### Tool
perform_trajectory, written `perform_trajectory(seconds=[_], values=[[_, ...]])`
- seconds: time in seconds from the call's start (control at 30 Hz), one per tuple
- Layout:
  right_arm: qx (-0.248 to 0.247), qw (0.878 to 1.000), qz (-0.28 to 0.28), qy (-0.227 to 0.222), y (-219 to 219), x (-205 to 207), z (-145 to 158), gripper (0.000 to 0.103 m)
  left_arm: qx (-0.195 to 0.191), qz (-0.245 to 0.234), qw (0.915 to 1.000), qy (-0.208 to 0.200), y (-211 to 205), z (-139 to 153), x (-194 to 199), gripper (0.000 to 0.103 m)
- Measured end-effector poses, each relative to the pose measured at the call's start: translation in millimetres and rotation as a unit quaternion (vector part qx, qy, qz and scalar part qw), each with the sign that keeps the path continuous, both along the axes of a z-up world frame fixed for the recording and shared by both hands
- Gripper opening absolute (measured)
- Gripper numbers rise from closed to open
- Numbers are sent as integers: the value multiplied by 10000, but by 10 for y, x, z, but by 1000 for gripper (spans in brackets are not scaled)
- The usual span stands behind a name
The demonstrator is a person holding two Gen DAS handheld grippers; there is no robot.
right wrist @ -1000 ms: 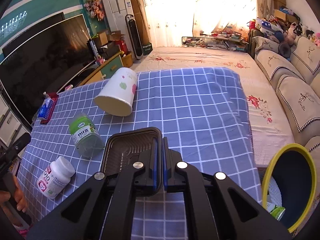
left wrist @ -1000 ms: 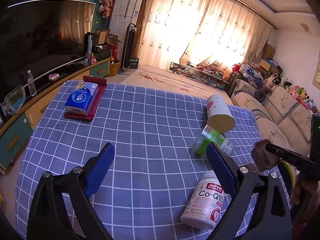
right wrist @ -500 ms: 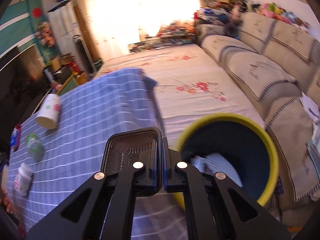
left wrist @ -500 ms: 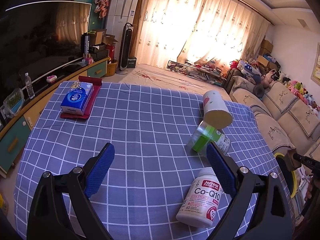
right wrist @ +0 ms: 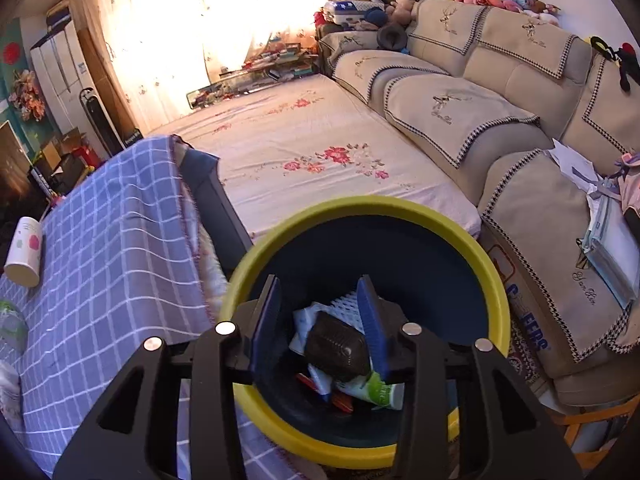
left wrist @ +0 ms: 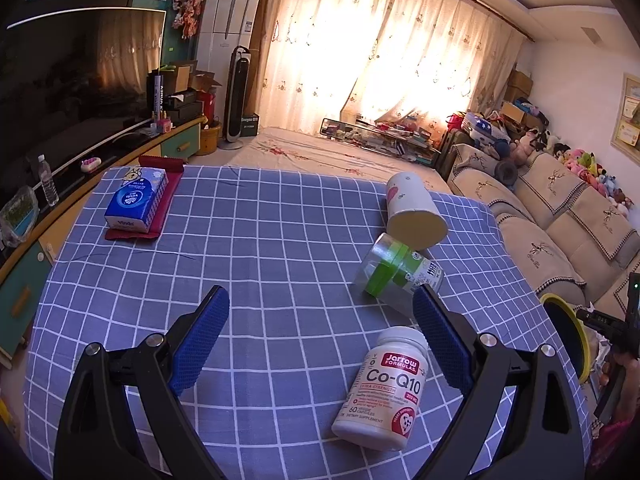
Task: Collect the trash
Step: 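Carry the brown tray over the bin and open the right gripper, then grasp the white supplement bottle with the left gripper and lift it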
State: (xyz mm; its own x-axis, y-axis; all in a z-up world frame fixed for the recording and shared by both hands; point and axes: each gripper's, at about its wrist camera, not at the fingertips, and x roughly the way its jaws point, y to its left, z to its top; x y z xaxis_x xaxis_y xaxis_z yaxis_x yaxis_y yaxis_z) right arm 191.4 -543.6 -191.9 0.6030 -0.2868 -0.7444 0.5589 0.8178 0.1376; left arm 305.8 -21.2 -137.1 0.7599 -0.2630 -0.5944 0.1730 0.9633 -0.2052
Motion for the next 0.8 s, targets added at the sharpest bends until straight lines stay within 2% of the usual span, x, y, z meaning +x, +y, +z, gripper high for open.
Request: perform_trajectory(seconds=[0.13, 0.33, 0.43, 0.57, 0.7, 0.8], values=[[-45, 9987, 319, -395, 225, 45, 183, 51, 23, -172, 9998, 29, -60, -9, -12, 92], [59, 9923, 874, -873, 638, 283, 414, 55, 180, -615, 9979, 62, -244, -25, -61, 92], [60, 9883, 1099, -1052, 861, 391, 417, 56, 440, -739, 9962, 116, -362, -73, -74, 92], [-161, 9878, 1318, -819, 1047, 491, 348, 59, 696, -891, 9929, 377, -466, -213, -27, 92], [-77, 9884, 1313, -760, 1017, 512, 308, 60, 935, -1021, 9886, 586, -574, -328, -11, 91], [-73, 9884, 1332, -720, 1023, 515, 277, 62, 1060, -1091, 9860, 683, -613, -388, 5, 85]])
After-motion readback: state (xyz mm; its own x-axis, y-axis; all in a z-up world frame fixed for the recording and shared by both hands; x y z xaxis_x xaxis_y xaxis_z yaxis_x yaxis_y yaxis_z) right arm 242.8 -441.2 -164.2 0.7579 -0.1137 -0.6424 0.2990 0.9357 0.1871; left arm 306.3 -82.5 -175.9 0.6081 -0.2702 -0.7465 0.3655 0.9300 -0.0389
